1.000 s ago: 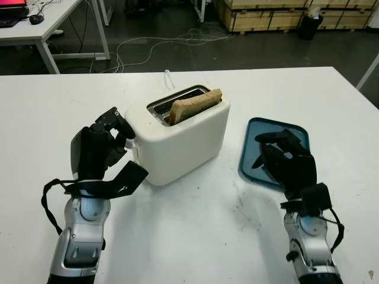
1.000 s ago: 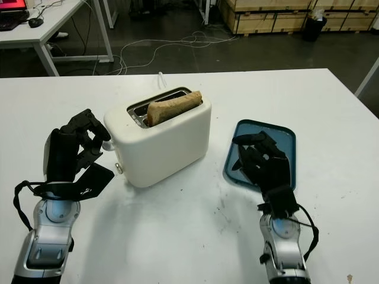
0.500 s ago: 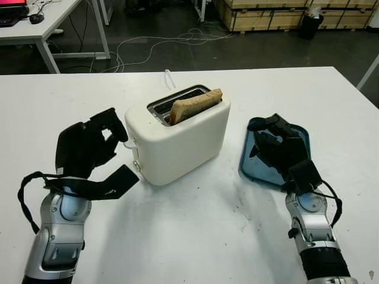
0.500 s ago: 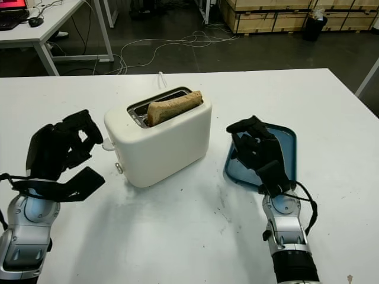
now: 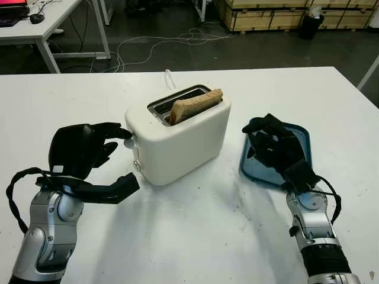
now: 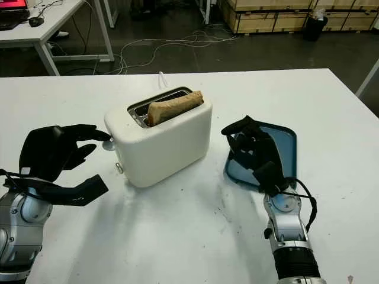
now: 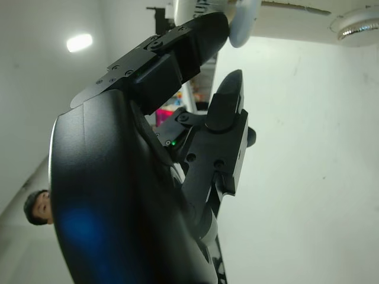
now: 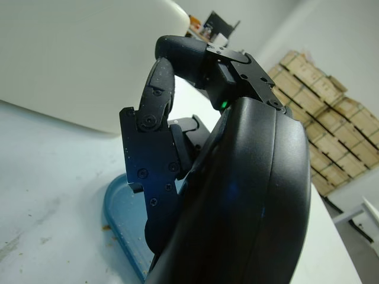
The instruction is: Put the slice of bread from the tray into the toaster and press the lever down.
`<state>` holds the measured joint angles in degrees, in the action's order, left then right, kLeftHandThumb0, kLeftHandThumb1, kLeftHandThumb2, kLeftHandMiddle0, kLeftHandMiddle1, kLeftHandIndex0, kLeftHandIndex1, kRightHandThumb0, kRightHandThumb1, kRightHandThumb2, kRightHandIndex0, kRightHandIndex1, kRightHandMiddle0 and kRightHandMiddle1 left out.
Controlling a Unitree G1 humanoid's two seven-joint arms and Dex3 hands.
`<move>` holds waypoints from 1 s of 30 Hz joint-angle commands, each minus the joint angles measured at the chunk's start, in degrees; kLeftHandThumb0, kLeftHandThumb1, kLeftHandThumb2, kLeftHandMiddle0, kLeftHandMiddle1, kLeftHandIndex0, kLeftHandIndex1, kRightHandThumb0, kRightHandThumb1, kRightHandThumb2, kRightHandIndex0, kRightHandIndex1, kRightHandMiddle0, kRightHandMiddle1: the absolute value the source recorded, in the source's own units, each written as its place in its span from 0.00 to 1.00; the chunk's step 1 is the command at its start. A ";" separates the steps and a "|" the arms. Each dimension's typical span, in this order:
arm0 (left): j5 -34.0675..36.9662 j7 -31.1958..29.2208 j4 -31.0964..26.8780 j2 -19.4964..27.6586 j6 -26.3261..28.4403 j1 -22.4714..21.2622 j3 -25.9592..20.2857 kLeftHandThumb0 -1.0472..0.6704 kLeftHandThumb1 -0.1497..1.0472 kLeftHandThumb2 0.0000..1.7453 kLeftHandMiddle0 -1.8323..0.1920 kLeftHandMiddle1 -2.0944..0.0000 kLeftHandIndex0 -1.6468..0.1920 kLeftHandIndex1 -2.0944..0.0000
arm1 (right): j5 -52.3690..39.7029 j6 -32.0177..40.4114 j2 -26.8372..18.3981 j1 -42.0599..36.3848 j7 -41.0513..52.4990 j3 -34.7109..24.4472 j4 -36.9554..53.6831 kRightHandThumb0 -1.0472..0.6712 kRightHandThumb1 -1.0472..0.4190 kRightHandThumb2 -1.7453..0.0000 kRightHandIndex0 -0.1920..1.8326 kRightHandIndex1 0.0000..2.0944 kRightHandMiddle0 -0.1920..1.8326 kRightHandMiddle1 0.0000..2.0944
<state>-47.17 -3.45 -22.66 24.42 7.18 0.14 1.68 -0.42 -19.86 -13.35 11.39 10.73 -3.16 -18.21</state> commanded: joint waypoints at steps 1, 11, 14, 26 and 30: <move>-1.48 -0.93 0.04 0.72 0.42 -0.09 0.78 0.61 0.88 0.00 0.38 0.30 0.36 0.98 | 0.54 -1.48 0.30 0.43 -0.59 0.13 0.16 0.41 0.09 0.79 0.46 0.83 0.31 0.83; -0.92 -2.37 -0.08 3.73 -2.33 -0.16 0.04 0.63 0.86 0.00 0.37 0.29 0.33 0.98 | 0.65 -3.28 0.49 0.43 -0.78 -0.09 -0.66 0.41 0.09 0.79 0.47 0.83 0.32 0.83; -0.78 -2.43 -0.47 4.21 -2.89 -0.68 -0.41 0.59 0.88 0.01 0.39 0.25 0.27 0.96 | 0.94 -2.62 0.68 0.13 -1.13 0.05 -0.14 0.41 0.09 0.79 0.47 0.83 0.32 0.83; 1.63 -5.43 1.89 10.02 -7.83 -4.95 -2.12 0.53 0.86 0.00 0.33 0.37 0.27 0.99 | 0.88 -2.31 0.71 -0.16 -0.77 -0.15 -0.64 0.41 0.09 0.80 0.46 0.83 0.32 0.83; 2.04 -5.65 3.50 11.12 -8.85 -6.27 -1.98 0.53 0.84 0.00 0.30 0.41 0.26 0.99 | 0.69 -2.24 0.76 -0.25 -0.53 -0.10 -0.39 0.41 0.09 0.80 0.45 0.83 0.32 0.83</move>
<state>-45.81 -8.90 -19.76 34.81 -0.99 -5.25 0.08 0.69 -21.60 -12.71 11.08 10.01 -3.21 -18.34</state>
